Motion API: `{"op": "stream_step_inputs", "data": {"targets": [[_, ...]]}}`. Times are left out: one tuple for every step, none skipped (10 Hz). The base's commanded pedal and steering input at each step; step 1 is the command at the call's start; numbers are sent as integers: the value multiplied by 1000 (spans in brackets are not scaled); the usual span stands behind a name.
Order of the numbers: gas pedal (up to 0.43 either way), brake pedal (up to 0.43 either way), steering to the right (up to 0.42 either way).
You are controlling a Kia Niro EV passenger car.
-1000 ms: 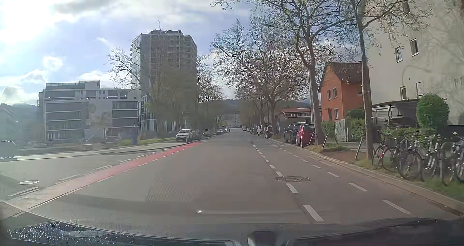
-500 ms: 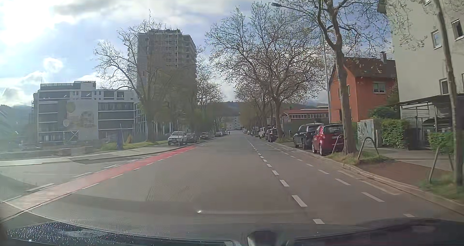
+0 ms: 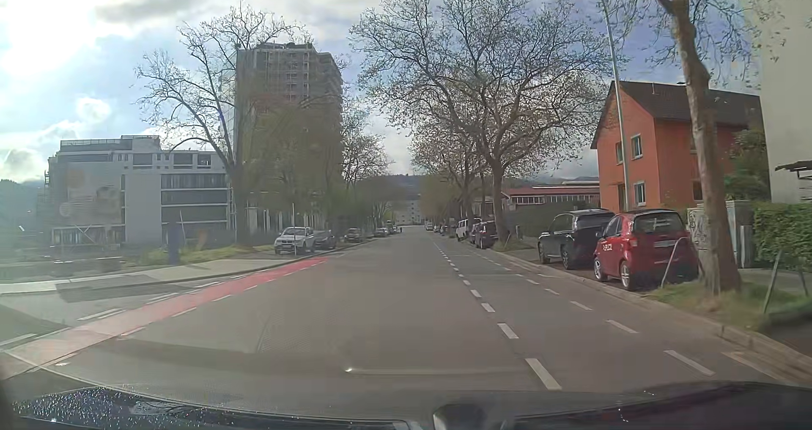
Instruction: Follow the waypoints while adhering to traffic rules and regulations
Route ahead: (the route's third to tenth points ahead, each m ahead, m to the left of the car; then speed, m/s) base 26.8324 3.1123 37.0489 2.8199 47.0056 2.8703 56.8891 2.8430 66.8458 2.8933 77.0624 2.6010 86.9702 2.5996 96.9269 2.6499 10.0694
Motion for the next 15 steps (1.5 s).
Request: {"op": "stream_step_inputs", "data": {"targets": [[87, 0, -3], [87, 0, -2], [98, 0, -2], [98, 0, -1], [98, 0, 0], [98, 0, -1], [98, 0, -1], [98, 0, -1], [110, 0, -1], [110, 0, -1], [118, 0, -1], [118, 0, -1], [118, 0, -1], [118, 0, -1], [118, 0, -1]]}}
